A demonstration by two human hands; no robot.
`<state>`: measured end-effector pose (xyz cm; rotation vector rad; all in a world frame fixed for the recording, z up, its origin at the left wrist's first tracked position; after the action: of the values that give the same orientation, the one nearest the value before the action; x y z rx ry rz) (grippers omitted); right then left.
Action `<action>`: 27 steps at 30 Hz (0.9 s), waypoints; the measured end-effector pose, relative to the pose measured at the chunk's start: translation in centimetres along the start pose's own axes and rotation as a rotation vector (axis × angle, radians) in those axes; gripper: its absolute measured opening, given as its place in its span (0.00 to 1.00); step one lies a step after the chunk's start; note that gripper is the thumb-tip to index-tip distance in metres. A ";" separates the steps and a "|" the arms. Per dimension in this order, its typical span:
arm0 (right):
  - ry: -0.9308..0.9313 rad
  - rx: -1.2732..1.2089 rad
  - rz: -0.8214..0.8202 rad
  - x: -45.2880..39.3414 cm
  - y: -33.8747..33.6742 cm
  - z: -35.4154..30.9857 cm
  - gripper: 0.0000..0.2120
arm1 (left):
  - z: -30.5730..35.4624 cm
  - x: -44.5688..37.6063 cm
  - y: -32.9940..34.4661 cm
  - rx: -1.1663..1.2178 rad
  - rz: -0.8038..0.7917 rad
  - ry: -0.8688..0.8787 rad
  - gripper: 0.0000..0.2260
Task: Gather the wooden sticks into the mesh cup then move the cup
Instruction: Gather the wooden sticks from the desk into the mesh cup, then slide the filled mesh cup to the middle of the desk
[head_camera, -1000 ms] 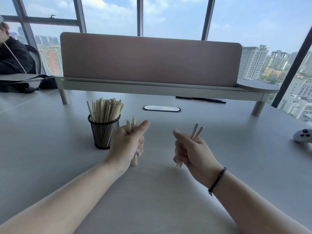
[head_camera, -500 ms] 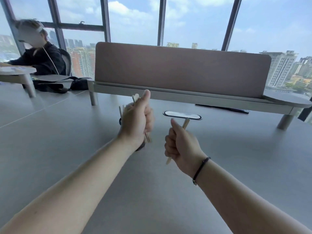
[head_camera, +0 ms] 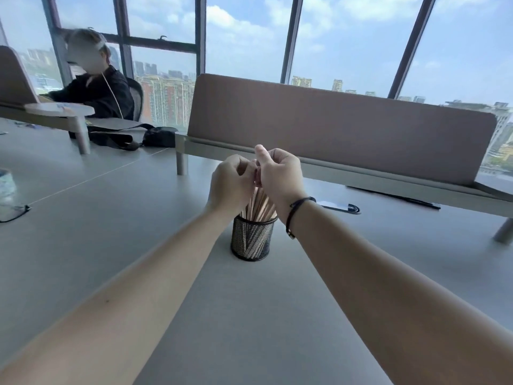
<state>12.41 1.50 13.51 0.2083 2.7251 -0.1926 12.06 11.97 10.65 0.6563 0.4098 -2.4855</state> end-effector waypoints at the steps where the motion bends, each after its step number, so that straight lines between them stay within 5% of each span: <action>1: -0.049 0.065 0.009 0.1 -0.2 0.1 0.15 | -0.1 0.2 -0.3 -0.013 0.022 0.050 0.09; 5: -0.303 0.395 -0.034 0.6 -1.1 0.4 0.08 | 0.2 0.6 -1.4 -0.038 0.106 0.281 0.10; 10: -0.411 0.892 -0.363 1.1 -0.2 3.3 0.18 | -2.2 0.9 -0.4 -0.049 -0.231 -0.004 0.19; 16: -0.538 1.084 -0.470 2.1 -0.7 2.6 0.21 | -2.3 2.1 0.5 0.010 -0.215 -0.079 0.20; 21: -0.379 0.820 -0.447 2.8 -1.8 1.8 0.13 | -3.2 4.0 0.9 0.182 -0.243 -0.183 0.28; 27: -0.281 0.481 -0.169 5.3 -6.5 1.8 0.21 | -1.8 9.2 2.1 0.379 -0.399 -0.194 0.27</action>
<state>7.14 -4.52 10.46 0.0747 2.3752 -0.8591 7.08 7.16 3.99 0.5033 -0.0124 -3.0141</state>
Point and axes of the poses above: each hand's wrist, its own x-axis away from the middle knuckle, its own y-axis out of the palm, z = x × y, the point moved 3 cm from there along -x, towards the middle knuckle, and after that the axes turned 5 degrees about z, right-handed, at the moved point
